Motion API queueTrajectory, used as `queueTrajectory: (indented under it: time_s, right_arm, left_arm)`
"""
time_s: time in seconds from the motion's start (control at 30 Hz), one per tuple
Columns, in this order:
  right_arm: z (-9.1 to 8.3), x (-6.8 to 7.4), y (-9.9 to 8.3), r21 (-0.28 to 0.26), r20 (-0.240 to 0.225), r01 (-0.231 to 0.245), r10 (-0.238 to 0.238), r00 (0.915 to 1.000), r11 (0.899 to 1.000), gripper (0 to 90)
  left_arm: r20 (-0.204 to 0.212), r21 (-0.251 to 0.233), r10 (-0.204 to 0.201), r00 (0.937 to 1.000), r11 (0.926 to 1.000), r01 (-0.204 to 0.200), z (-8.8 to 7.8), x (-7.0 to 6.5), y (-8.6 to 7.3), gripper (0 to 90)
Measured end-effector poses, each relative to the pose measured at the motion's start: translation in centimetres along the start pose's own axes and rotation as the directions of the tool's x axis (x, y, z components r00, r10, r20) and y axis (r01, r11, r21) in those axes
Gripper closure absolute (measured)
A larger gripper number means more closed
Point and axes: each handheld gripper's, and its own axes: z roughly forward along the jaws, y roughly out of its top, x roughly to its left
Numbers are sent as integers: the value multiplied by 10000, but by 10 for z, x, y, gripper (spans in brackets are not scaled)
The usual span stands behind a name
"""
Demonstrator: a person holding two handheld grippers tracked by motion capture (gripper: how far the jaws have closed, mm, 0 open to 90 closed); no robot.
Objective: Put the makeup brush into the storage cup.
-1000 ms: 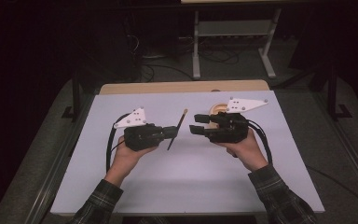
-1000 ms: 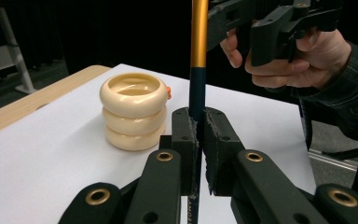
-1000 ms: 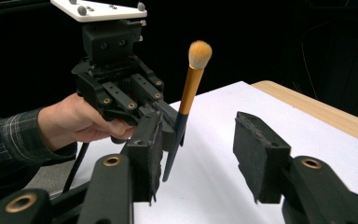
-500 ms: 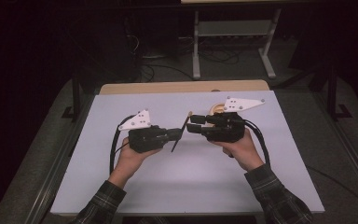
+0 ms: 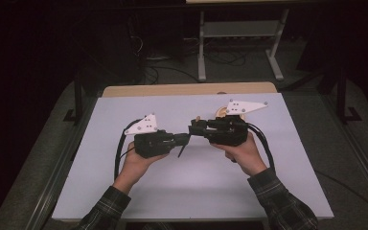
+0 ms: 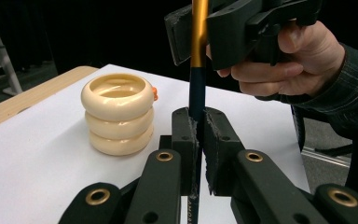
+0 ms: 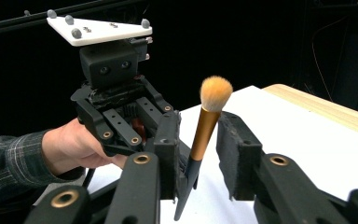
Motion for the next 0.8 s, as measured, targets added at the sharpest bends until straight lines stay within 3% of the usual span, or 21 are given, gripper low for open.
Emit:
queueTrajectory:
  time_s: [0.33, 0.8]
  right_arm:
    - [1, 0, 0, -28, 75, -120, 120, 9999, 9999, 802]
    - [4, 2, 1, 42, 24, -72, 71, 10000, 10000, 830]
  left_arm:
    - [46, -14, -42, 10000, 10000, 43, 1, 1, -1, 833]
    - [174, 33, -67, 9998, 10000, 66, 2, 2, -2, 831]
